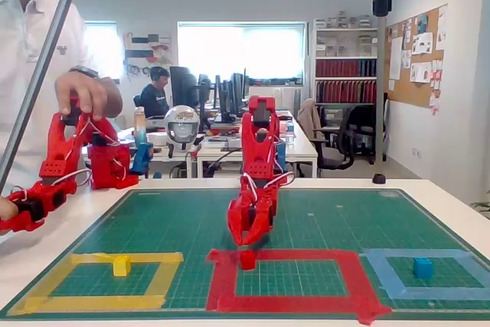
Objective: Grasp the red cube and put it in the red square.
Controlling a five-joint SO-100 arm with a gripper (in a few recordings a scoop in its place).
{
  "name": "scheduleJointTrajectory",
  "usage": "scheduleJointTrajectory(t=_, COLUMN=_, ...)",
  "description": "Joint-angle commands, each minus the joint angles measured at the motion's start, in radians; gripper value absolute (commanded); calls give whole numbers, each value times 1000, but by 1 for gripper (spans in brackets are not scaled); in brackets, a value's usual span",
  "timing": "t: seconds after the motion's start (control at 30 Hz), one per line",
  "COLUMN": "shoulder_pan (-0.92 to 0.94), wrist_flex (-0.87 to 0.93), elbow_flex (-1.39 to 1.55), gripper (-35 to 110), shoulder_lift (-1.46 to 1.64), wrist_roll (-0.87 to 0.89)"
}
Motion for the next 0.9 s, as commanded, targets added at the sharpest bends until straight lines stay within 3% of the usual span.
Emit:
scheduleJointTrajectory(t=0.0, shoulder_pan=15, wrist_flex=-43, elbow_flex=21, gripper=-1, shoulder_lift=37, wrist_roll=-26)
scheduleJointTrajectory(t=0.87, shoulder_pan=-23, wrist_flex=-72, elbow_flex=-51, gripper=-1, shoulder_lift=-60, wrist_roll=-25)
